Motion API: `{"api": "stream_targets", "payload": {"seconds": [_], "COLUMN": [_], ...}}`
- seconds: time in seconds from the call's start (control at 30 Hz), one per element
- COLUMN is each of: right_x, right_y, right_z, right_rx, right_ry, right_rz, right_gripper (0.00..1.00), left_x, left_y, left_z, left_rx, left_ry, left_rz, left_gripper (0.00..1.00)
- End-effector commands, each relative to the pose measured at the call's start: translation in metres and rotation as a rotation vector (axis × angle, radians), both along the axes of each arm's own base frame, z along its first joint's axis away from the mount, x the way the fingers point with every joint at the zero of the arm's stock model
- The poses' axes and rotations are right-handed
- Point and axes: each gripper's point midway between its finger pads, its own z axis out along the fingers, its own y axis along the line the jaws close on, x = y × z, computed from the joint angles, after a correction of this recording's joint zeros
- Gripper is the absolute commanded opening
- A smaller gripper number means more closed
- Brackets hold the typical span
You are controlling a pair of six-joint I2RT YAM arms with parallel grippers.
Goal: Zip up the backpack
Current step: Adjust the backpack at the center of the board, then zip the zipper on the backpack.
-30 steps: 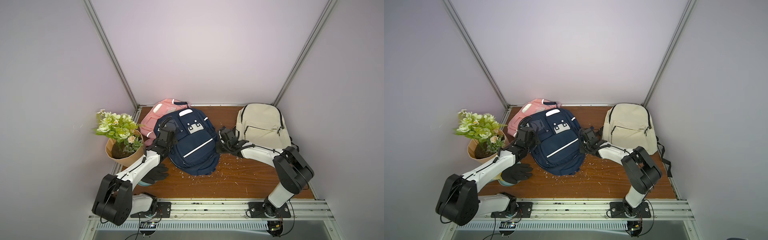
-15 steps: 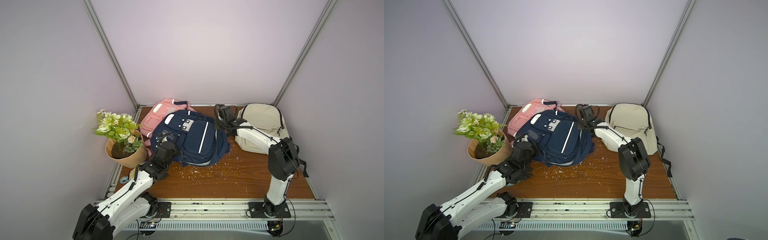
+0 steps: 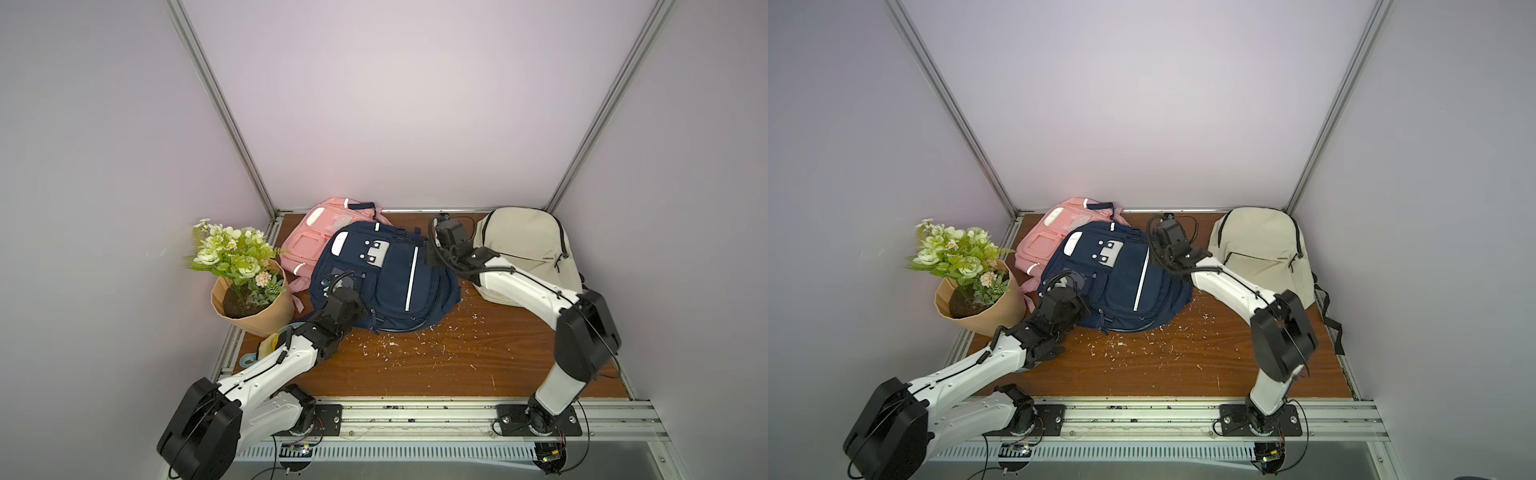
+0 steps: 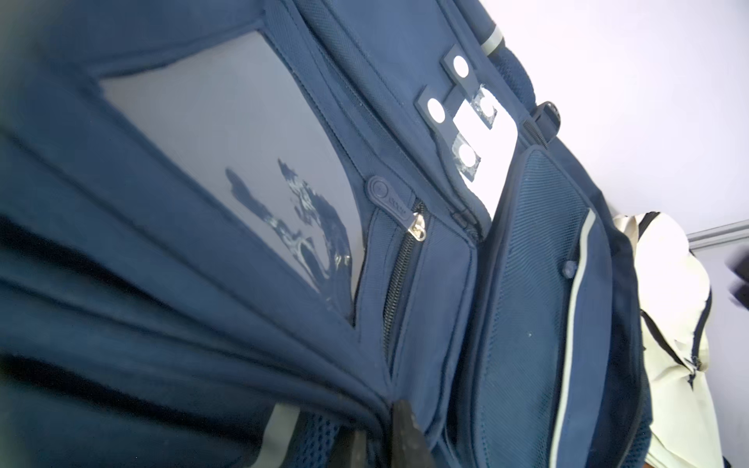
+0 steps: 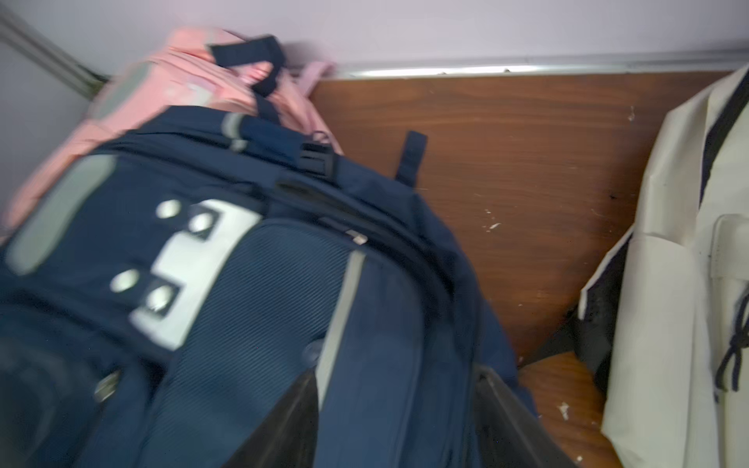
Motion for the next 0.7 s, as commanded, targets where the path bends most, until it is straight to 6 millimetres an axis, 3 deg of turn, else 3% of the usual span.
{"api": "stream_targets", "payload": {"seconds": [0.0, 0.13, 0.23, 0.47, 0.67], "right_x": [-0.059, -0.122, -0.147, -0.158, -0.156], "right_y": [0.046, 0.085, 0.096, 0.112, 0.118], "right_z": [0.017, -0.019, -0.040, -0.072, -0.073], "right_rx": [0.137, 0.185, 0.233, 0.301, 0.341], "right_ry": [-0.050, 0.012, 0.023, 0.046, -0.010], "right_rz": [0.125, 0.225, 0.241, 0.285, 0.311], "right_gripper": [0.62, 0.57, 0.55, 0.49, 0.48], "left_x": [0.002, 0.003, 0.003, 0.003, 0.001], "left_y": [-0.018, -0.020, -0.021, -0.022, -0.020], "left_z": [0.016, 0.017, 0.021, 0.027, 0.025], "left_rx": [-0.065, -0.075, -0.080, -0.099, -0.100], "left_ry": [-0.051, -0.054, -0.062, -0.081, -0.077], "left_rz": [-0.051, -0.058, -0.060, -0.067, -0.060], "left_gripper": [0.00, 0.00, 0.00, 0.00, 0.00]}}
